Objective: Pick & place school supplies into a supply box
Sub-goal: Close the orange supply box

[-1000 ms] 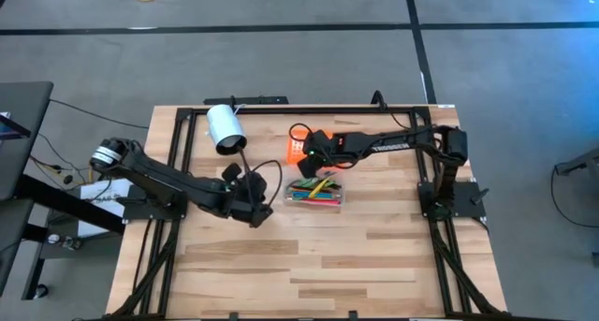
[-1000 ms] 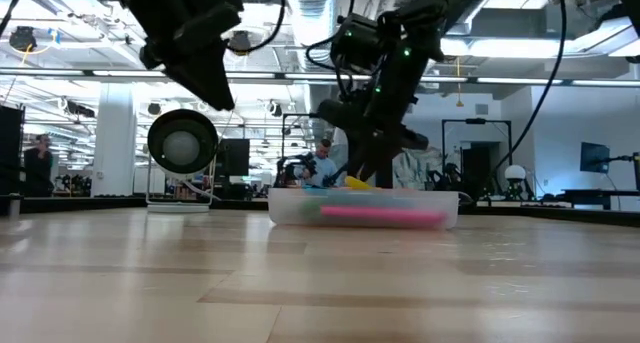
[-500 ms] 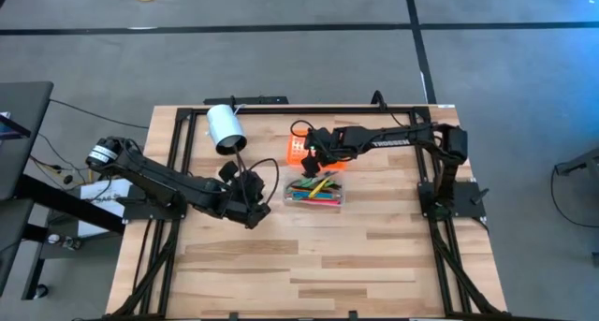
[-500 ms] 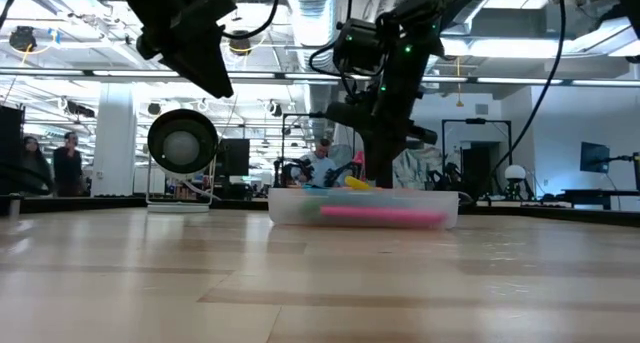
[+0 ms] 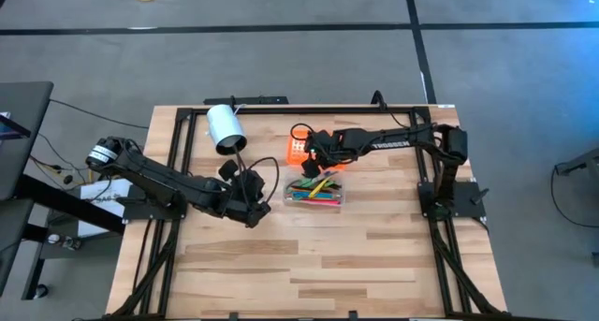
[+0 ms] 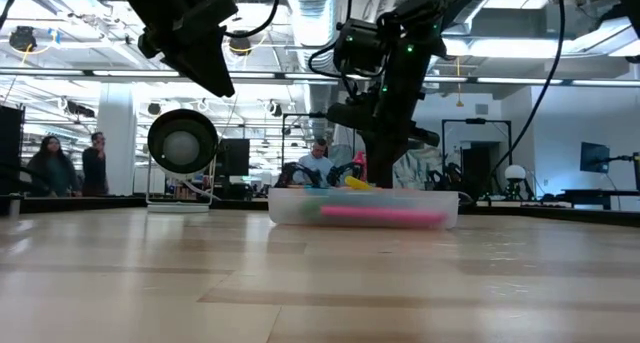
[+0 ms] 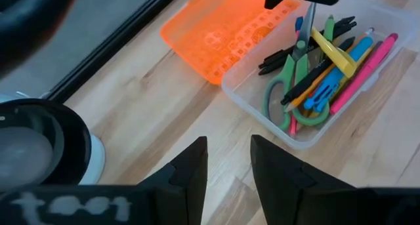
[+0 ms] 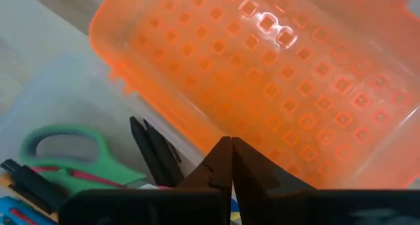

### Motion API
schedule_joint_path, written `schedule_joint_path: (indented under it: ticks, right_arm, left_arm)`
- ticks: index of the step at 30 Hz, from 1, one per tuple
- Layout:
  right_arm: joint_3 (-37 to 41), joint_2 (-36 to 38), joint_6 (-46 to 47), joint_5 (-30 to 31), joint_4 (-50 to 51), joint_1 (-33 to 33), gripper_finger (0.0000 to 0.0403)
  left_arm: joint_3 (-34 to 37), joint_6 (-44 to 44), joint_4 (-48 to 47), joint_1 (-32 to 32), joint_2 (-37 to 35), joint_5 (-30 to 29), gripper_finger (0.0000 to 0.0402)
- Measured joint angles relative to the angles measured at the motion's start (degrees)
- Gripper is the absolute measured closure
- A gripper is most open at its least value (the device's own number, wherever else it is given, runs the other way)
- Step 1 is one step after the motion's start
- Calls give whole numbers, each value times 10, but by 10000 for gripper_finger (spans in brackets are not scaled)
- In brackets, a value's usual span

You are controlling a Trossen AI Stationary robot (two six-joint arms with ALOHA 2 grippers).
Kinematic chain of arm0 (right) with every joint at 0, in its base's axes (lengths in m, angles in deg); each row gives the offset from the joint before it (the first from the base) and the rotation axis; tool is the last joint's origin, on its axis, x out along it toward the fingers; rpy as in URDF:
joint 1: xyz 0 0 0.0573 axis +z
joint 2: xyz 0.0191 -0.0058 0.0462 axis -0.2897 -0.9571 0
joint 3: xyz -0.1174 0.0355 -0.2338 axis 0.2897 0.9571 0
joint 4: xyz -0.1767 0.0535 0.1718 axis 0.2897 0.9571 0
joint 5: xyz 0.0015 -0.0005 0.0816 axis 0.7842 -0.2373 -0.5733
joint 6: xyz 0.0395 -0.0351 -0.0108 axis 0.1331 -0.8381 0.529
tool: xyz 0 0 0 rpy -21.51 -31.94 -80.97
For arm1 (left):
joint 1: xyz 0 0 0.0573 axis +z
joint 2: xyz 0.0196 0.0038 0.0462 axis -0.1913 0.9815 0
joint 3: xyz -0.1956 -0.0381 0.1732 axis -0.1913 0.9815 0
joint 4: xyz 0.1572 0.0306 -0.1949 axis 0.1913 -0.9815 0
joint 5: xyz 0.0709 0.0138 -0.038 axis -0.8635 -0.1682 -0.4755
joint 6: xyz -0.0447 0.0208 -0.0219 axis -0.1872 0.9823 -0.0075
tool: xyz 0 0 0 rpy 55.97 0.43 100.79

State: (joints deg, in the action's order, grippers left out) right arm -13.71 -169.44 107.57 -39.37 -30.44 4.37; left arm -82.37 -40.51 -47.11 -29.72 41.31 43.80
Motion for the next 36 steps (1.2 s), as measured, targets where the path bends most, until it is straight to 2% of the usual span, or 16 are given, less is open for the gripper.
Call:
schedule_joint_path:
  ticks: [9,16,23,36]
  right_arm:
    - [-1,-47,5,-23,-3,8,403]
    - [-8,-52,-2,-16,-15,14,403]
    - [-15,-54,-45,-44,-35,10,403]
    - [-15,-54,-116,-60,-38,52,403]
  left_arm:
    - [0,-1,0,-9,0,3,294]
    - [0,-19,-20,-17,0,1,294]
    - [0,-21,-19,-17,0,0,294]
    - [0,-21,-25,-17,0,-2,294]
